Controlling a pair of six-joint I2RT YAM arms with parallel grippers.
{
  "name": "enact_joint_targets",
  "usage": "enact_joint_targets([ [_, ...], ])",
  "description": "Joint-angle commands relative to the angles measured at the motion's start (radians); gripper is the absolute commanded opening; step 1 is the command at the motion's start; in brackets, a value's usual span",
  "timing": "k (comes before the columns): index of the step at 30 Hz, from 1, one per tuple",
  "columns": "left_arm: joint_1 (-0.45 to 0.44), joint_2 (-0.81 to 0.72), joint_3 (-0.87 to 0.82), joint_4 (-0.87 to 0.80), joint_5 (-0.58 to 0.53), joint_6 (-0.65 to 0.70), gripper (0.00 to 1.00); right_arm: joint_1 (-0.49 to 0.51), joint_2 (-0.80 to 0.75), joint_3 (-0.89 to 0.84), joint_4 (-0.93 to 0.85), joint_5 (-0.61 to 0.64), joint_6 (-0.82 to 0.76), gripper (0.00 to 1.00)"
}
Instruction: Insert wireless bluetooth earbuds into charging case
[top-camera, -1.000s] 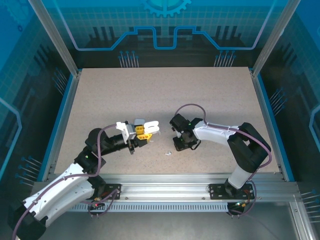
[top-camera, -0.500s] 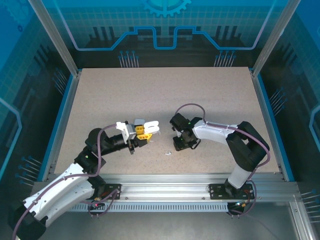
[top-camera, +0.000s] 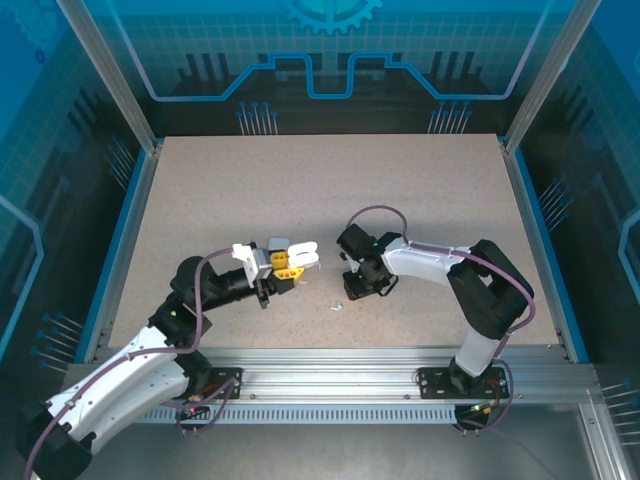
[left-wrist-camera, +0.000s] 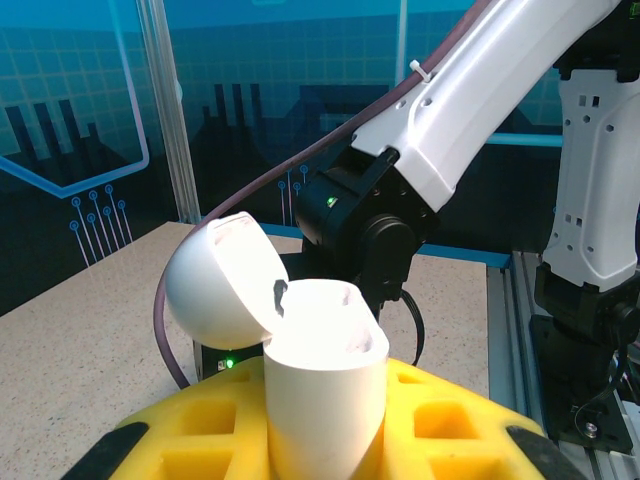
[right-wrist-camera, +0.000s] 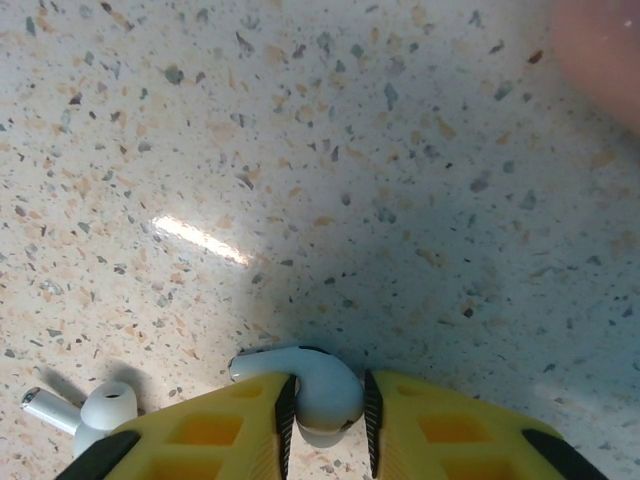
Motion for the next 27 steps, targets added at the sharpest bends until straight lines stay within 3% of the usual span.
enact_joint_targets([
  [1,-0.007,-0.004,0.011,0.004,-0.010,-0.004,0.02,-0.011,0.032,-0.013,0.014,-0.016,-0.018,0.26],
  [14,-0.007,0.024,-0.011,0.047,-0.005,-0.045,0.02,-0.016,-0.248,-0.119,0.063,0.091,-0.098,0.20],
  [27,-0.009,0.188,-0.012,0.169,0.014,-0.106,0.02,-0.013,-0.748,-0.211,0.200,0.153,-0.371,0.20],
])
